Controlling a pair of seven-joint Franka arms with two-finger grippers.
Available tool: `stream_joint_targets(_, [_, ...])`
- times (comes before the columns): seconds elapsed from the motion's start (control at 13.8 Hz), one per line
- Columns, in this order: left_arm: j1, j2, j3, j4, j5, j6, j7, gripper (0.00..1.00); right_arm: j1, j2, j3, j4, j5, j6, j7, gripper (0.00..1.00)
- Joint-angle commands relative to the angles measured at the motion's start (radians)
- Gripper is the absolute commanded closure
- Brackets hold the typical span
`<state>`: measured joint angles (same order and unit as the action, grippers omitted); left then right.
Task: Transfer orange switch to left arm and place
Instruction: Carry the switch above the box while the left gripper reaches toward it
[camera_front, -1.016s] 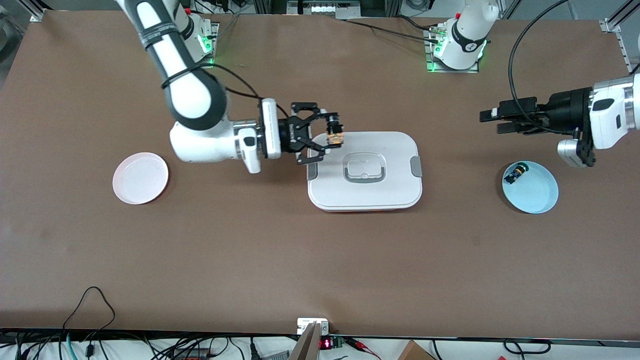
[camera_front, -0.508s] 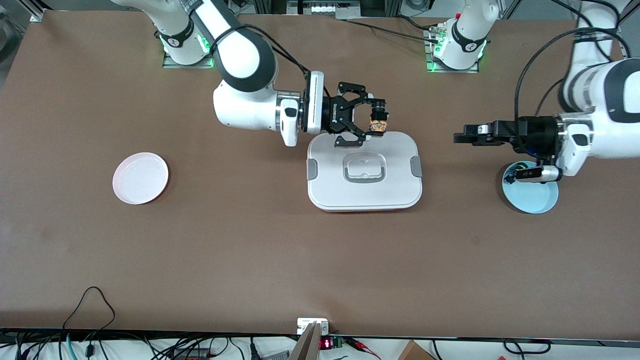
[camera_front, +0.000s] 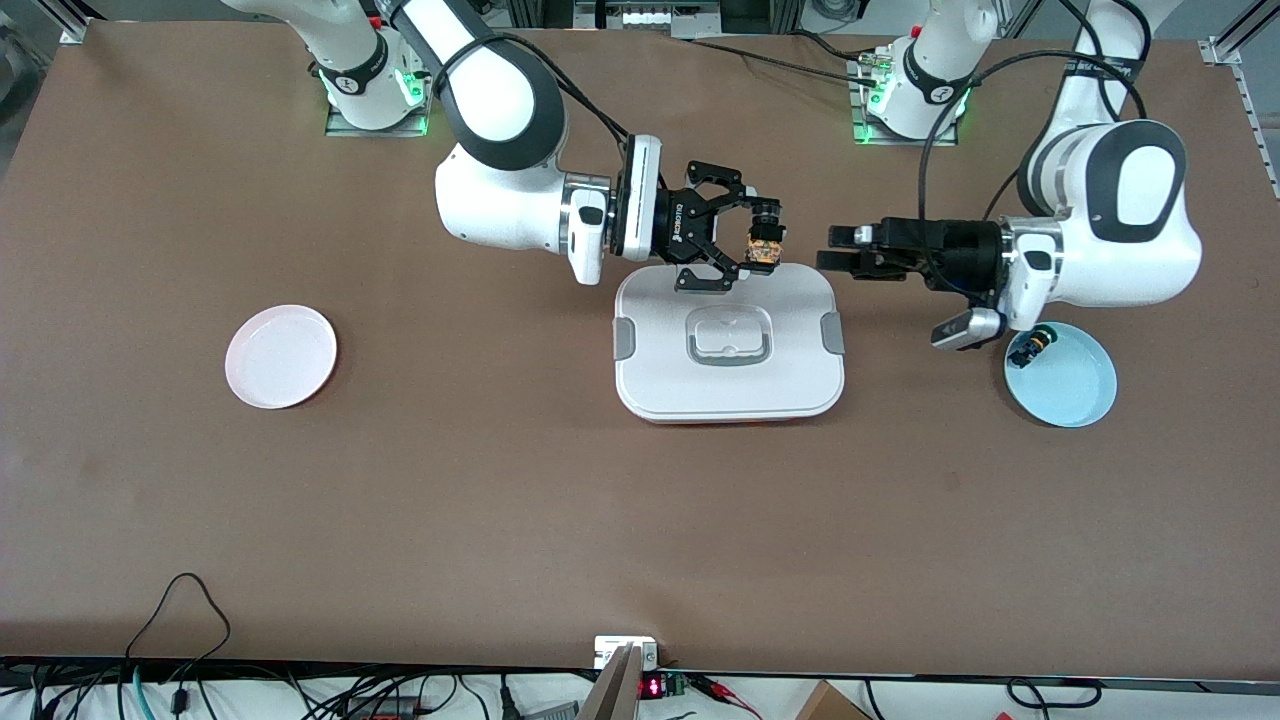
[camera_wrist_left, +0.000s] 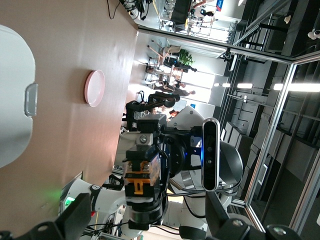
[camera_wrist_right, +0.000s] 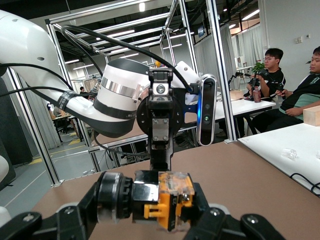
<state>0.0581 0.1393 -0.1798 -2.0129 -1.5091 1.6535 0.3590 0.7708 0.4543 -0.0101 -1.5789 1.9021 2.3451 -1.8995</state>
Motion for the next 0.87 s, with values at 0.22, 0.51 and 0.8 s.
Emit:
stream_joint_targets(0.22, [0.003,-0.027,-0.102,-0.036,-0.065,0.109,0.04,0.06,0.013,0.021,-0.008,0.028,0.025,0.013,-0.026,1.0])
stream_joint_targets(0.51, [0.012,-0.026,-0.106,-0.064,-0.065,0.107,0.104,0.42,0.013,0.021,-0.008,0.027,0.028,0.013,-0.033,1.0])
stream_joint_targets(0.8, [0.015,-0.027,-0.106,-0.063,-0.065,0.104,0.104,0.8,0.013,0.021,-0.008,0.027,0.028,0.013,-0.033,1.0])
